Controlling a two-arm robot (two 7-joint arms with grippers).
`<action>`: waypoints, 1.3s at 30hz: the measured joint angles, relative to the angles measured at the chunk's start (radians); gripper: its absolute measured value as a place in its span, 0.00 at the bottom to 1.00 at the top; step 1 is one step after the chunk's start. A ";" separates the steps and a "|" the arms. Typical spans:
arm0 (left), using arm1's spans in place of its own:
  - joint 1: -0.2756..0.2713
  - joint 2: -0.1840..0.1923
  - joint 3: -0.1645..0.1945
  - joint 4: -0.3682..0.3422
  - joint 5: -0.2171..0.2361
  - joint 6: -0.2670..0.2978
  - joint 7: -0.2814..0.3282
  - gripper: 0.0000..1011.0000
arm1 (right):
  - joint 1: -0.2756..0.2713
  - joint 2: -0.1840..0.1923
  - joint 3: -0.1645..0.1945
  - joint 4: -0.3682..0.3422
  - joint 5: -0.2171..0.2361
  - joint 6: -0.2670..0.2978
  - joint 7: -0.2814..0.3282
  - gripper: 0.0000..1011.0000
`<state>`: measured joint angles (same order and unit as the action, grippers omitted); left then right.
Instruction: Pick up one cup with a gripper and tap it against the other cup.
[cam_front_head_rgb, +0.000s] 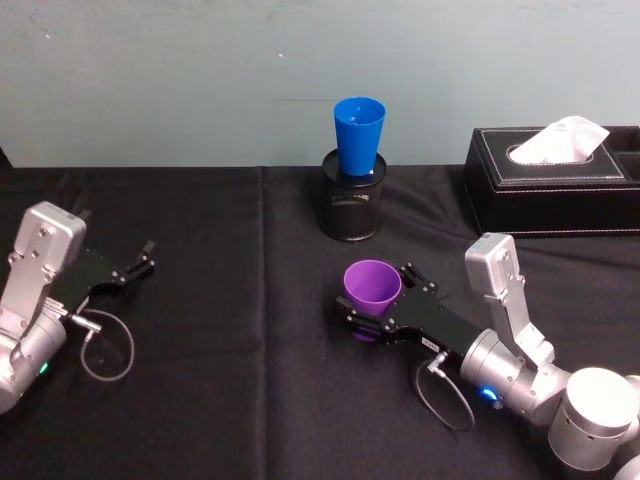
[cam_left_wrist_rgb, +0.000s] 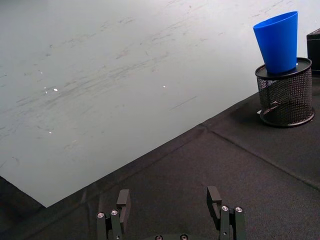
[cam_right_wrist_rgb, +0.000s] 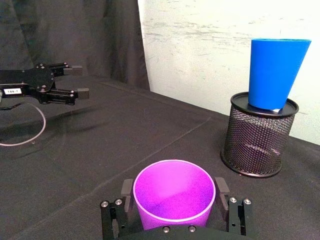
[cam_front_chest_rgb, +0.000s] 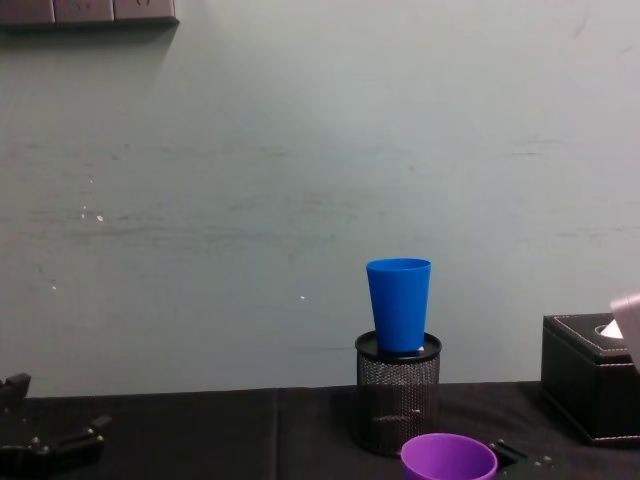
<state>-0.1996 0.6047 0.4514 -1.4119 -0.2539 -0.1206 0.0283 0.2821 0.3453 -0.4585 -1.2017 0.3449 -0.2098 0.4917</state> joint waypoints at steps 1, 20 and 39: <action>0.000 0.000 0.000 0.000 0.000 0.000 0.000 0.99 | 0.000 0.000 0.000 -0.001 0.000 0.000 0.000 0.99; 0.000 0.000 0.000 0.000 0.000 0.000 0.000 0.99 | -0.001 0.003 -0.002 -0.004 0.002 0.001 -0.002 0.73; 0.000 0.000 0.000 0.000 0.000 0.000 0.000 0.99 | 0.012 0.082 0.052 -0.282 0.006 0.256 -0.007 0.72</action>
<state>-0.1995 0.6047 0.4513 -1.4120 -0.2539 -0.1206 0.0283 0.2944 0.4276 -0.4068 -1.4836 0.3514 0.0467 0.4845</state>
